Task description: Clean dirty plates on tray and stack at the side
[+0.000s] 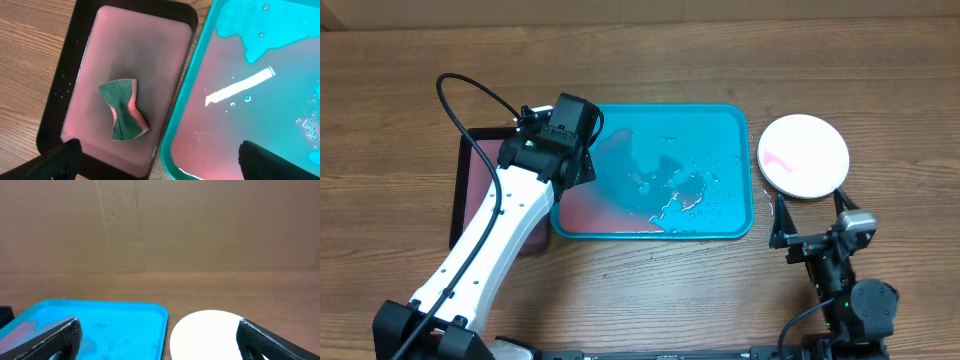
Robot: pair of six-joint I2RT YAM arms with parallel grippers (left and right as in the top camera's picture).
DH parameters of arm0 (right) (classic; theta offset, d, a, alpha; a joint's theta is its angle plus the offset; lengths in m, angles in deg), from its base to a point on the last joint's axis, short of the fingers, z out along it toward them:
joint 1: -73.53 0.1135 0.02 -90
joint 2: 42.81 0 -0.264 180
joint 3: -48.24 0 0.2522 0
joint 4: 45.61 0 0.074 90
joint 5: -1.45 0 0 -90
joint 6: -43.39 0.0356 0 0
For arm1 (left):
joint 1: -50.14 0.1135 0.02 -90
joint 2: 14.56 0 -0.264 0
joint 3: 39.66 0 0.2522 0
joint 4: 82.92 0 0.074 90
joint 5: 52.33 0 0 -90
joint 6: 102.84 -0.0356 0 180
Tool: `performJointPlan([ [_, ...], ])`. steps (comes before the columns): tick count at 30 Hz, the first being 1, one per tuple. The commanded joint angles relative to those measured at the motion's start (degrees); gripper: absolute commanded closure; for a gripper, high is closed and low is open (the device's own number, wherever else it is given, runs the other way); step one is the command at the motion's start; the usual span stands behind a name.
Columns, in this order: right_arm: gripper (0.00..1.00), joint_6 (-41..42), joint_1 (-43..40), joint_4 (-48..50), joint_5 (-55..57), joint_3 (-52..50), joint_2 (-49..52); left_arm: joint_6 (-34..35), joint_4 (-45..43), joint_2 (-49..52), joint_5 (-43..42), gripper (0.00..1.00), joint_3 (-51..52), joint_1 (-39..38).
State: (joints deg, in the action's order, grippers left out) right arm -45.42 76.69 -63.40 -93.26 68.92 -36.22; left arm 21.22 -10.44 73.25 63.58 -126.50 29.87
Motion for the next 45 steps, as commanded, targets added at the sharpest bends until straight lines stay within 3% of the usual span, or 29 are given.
performJointPlan([
  [1, 0.00, 0.31, 0.09, 0.81, -0.50, -3.04, -3.98, -0.87, -0.11, -0.09, -0.07, 0.00, -0.26, -0.11],
  [45, 0.00, 0.92, 0.61, -0.31, -0.31, -6.47, -6.16, -0.87, -0.22, -1.92, -0.07, 0.00, -0.26, 0.09],
])
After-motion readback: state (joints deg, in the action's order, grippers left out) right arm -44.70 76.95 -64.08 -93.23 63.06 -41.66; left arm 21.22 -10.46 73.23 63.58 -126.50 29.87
